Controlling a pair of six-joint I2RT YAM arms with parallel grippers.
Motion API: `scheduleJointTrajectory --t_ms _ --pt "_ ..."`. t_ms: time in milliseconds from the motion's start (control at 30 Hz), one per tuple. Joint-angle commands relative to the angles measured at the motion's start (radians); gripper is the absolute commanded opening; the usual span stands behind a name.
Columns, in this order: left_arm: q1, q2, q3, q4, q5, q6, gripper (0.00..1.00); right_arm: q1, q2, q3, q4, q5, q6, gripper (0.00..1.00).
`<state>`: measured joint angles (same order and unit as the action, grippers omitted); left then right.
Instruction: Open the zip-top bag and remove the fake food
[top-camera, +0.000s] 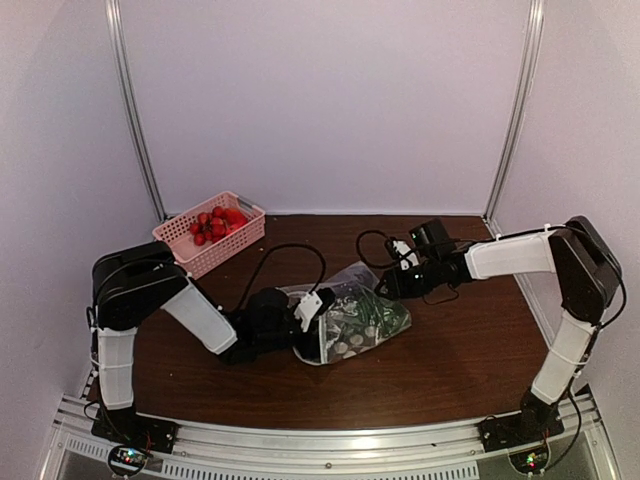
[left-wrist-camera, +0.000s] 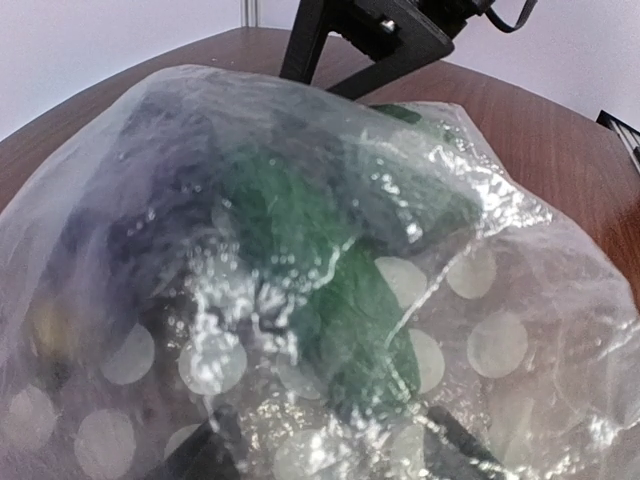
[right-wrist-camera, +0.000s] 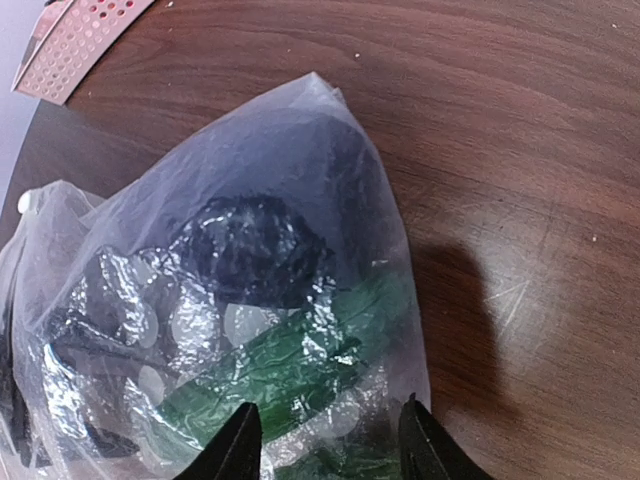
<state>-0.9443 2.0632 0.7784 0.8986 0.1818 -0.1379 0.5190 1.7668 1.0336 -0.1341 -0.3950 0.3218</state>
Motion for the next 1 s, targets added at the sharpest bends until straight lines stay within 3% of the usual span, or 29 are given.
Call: scheduleJointTrajectory --t_ms 0,300,700,867,967 --pt "0.000 0.008 0.043 -0.047 0.017 0.033 0.65 -0.005 0.026 -0.004 0.041 -0.078 0.021 0.41" --pt "-0.002 0.017 0.092 -0.128 0.033 0.042 0.67 0.005 0.018 -0.076 0.132 -0.147 0.090 0.00" --pt "-0.011 0.065 0.186 -0.235 0.002 0.034 0.69 0.079 -0.062 -0.152 0.229 -0.137 0.159 0.00" --pt "-0.011 0.072 0.197 -0.270 -0.094 0.027 0.65 0.081 -0.103 -0.177 0.239 -0.124 0.173 0.00" --pt "-0.011 0.068 0.193 -0.280 -0.108 0.027 0.56 0.077 -0.119 -0.181 0.220 -0.097 0.162 0.00"
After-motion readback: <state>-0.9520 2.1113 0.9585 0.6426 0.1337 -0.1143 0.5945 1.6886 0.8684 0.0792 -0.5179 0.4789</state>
